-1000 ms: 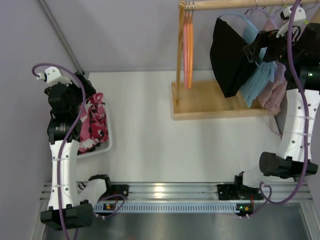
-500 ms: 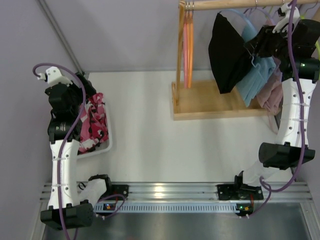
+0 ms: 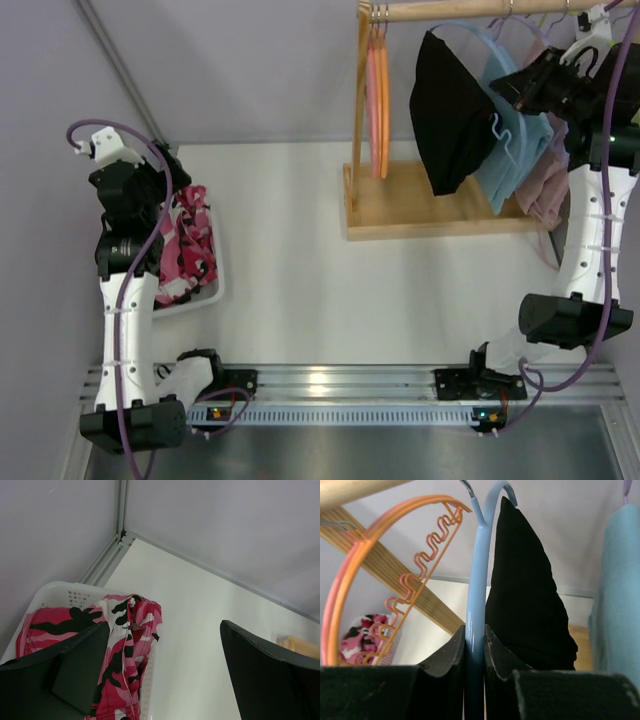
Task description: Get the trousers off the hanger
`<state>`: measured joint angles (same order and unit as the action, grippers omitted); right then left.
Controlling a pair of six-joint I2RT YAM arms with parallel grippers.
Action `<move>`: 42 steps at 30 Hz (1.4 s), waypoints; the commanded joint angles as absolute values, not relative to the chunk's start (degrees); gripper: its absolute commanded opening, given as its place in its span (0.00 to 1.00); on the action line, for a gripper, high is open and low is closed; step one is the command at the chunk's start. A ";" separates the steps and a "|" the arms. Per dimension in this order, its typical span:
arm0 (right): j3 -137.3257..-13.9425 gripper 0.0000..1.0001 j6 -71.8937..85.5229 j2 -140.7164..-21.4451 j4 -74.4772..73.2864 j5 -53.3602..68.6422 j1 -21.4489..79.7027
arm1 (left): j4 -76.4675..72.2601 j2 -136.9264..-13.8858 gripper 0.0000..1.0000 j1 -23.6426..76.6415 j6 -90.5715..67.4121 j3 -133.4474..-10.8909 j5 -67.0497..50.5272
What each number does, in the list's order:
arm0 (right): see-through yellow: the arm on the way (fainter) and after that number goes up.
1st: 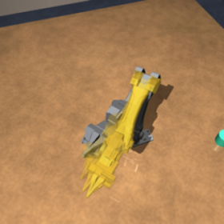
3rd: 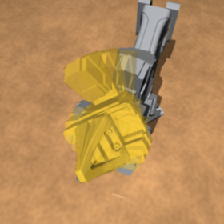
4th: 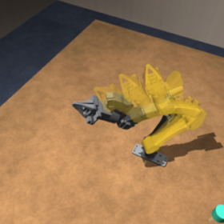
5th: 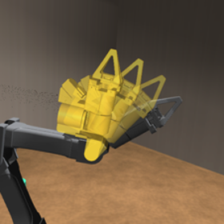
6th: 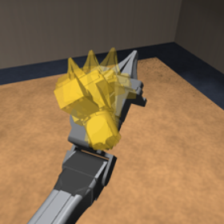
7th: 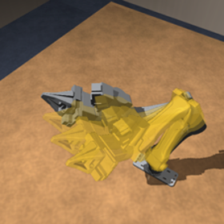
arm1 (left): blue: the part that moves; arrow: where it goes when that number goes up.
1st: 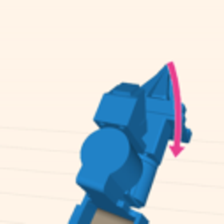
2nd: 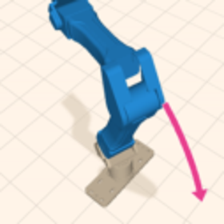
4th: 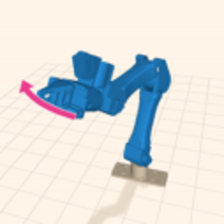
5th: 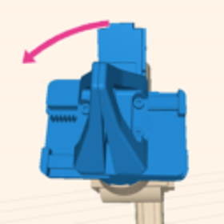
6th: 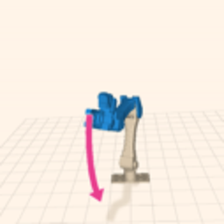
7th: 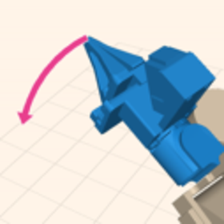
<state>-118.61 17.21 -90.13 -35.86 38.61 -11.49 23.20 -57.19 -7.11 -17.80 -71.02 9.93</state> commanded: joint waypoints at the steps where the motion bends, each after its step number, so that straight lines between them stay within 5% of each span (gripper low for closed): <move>1: -118.49 0.00 25.12 -83.59 -21.37 43.24 -12.83 | 21.09 -57.39 0.98 -7.12 -16.44 -74.53 9.41; 14: -117.24 0.00 34.38 -80.77 -13.79 46.41 -16.26 | 18.90 -56.16 0.98 -7.03 -10.83 -75.15 3.18; 18: -115.85 0.00 30.85 -78.49 -18.54 46.76 -16.61 | 17.93 -55.55 0.99 -7.03 -5.63 -74.80 -13.93; 29: -102.05 0.00 26.02 -64.00 -25.30 47.81 -18.37 | 15.91 -51.78 0.99 -5.02 6.83 -69.10 -32.25; 42: -85.26 0.00 27.24 -46.59 -35.15 42.19 -18.54 | 20.83 -49.30 0.98 26.23 20.04 -57.84 -19.44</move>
